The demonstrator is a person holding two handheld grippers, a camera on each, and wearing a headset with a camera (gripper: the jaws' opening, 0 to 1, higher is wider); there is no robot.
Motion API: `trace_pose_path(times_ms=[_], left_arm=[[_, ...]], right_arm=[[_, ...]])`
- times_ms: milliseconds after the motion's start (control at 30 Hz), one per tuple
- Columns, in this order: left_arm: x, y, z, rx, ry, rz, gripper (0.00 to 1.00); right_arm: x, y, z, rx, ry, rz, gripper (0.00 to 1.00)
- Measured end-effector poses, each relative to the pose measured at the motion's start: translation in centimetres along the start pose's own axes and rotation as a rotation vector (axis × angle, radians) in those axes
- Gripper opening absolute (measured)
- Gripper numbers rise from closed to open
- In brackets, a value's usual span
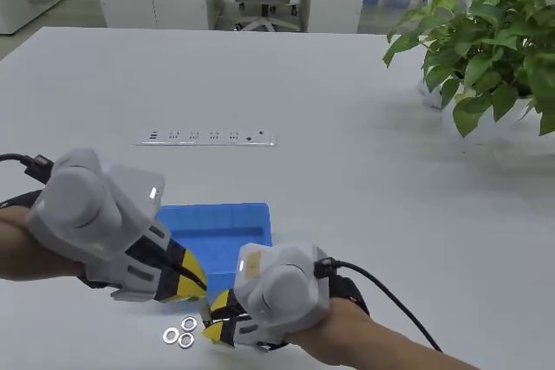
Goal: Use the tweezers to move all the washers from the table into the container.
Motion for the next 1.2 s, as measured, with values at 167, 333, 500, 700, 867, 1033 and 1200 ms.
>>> trace_pose_path(times_ms=[167,333,500,700,867,1033,1200], left_arm=[[-0.1,0.0,0.1,0.002,-0.002,-0.011,0.05],[-0.4,-0.1,0.4,0.005,-0.005,-0.027,0.05],[-0.9,0.4,0.5,0.005,0.006,-0.014,0.05],[-1.7,1.4,0.4,0.011,0.009,0.001,0.05],[-2.3,2.3,0.3,0.024,0.005,0.000,0.05],[-2.9,3.2,0.1,0.038,0.008,0.002,0.05],[-3.4,4.0,-0.3,0.051,0.012,0.003,0.05]], right_arm=[[0.1,0.0,0.0,0.019,-0.005,-0.001,0.10],[0.1,0.2,-0.2,0.004,0.009,-0.007,0.10],[-0.4,1.0,-0.3,-0.004,0.006,0.000,0.10],[-1.3,1.9,-0.2,0.001,-0.005,0.000,0.10],[-1.8,2.8,0.0,-0.005,-0.011,0.006,0.10],[-2.4,3.7,0.4,-0.005,-0.020,0.020,0.10],[-3.0,4.5,0.8,0.003,-0.031,0.047,0.10]])
Point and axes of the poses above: the centre of the closed fingertips' face, and the gripper's own axes: x roughly forward along the fingers, z roughly to its right, y roughly out of its top, the point moved 4 cm from there along -x, roughly backward along the fingers, and after that the axes turned 11 degrees about z, right-handed, at the moved point
